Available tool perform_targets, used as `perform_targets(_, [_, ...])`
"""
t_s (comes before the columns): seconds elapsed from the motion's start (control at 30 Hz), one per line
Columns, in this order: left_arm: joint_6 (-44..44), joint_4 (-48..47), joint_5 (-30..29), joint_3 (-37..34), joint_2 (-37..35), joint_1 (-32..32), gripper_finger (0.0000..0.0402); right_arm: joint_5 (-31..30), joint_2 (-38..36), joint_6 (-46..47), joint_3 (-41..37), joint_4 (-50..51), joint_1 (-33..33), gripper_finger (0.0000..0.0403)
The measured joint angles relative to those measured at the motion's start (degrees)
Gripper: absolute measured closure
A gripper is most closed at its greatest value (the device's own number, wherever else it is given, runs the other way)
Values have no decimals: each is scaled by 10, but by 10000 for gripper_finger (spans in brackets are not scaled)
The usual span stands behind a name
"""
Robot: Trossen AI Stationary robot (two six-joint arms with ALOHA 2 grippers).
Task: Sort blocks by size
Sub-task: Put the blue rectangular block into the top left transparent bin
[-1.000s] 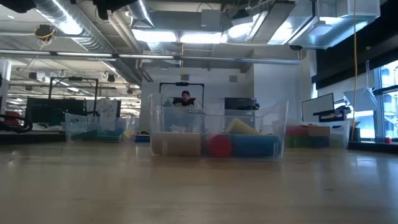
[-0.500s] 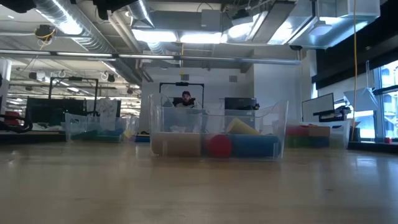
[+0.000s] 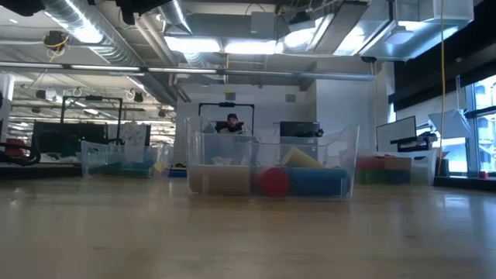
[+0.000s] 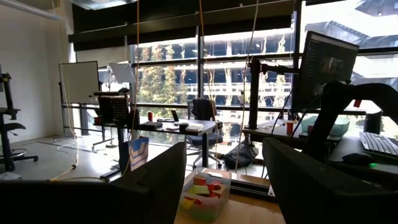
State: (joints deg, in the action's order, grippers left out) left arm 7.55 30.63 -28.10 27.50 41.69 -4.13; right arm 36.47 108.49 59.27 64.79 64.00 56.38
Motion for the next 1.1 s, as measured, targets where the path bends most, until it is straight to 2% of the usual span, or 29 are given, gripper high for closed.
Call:
perform_targets(0.1, [0, 0, 0, 0, 0, 0, 192, 4, 0, 0, -13, -20, 0, 399])
perform_targets(0.4, [-2, 0, 0, 0, 0, 0, 192, 22, 0, 3, -55, -70, -2, 394])
perform_targets(0.6, [-3, 1, 0, 0, 0, 0, 192, -5, 0, -29, -42, -65, -11, 394])
perform_targets(0.93, [-3, 4, 0, 0, 0, 0, 192, -45, 0, -118, -28, -53, -97, 394])
perform_targets(1.1, [-3, 4, 0, 0, 0, 0, 192, -104, 0, -153, -9, -18, -159, 394])
